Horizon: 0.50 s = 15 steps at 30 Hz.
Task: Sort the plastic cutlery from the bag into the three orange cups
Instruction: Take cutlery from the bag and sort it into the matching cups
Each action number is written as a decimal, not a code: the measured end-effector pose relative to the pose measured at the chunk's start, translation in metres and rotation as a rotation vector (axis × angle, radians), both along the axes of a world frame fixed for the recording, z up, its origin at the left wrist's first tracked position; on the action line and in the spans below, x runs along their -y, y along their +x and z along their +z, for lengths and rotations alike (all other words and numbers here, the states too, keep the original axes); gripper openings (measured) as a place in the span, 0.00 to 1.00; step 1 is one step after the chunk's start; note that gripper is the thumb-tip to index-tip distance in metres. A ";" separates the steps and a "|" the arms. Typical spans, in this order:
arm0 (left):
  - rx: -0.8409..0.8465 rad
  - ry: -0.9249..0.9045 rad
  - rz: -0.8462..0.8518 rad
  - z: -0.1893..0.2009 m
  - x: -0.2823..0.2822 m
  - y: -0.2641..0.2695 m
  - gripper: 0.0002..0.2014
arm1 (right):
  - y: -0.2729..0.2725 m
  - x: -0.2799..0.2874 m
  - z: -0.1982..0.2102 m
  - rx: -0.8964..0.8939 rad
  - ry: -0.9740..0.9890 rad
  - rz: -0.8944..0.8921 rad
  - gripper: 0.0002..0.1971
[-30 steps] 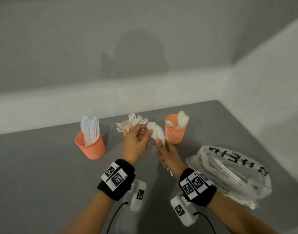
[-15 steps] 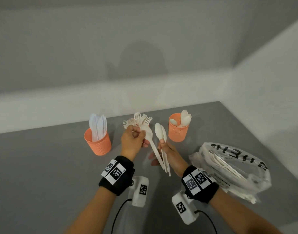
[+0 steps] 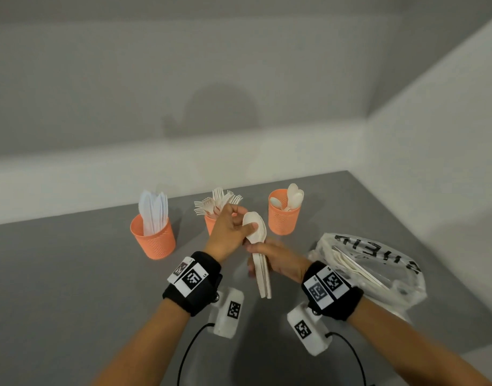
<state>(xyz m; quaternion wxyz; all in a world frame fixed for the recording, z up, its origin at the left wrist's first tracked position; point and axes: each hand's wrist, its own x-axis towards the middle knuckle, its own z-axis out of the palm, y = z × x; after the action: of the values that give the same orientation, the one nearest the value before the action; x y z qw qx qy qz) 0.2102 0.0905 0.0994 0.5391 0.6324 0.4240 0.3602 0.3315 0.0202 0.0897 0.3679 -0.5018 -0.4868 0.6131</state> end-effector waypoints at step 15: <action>-0.016 0.129 0.063 -0.031 0.046 -0.035 0.04 | 0.037 -0.034 0.019 -0.065 0.236 -0.556 0.09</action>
<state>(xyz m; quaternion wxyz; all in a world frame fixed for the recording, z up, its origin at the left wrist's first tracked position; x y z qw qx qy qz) 0.1753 0.0443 0.0681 0.4821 0.6550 0.4240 0.3985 0.3682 0.0542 0.1083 0.5927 -0.5496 -0.3866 0.4441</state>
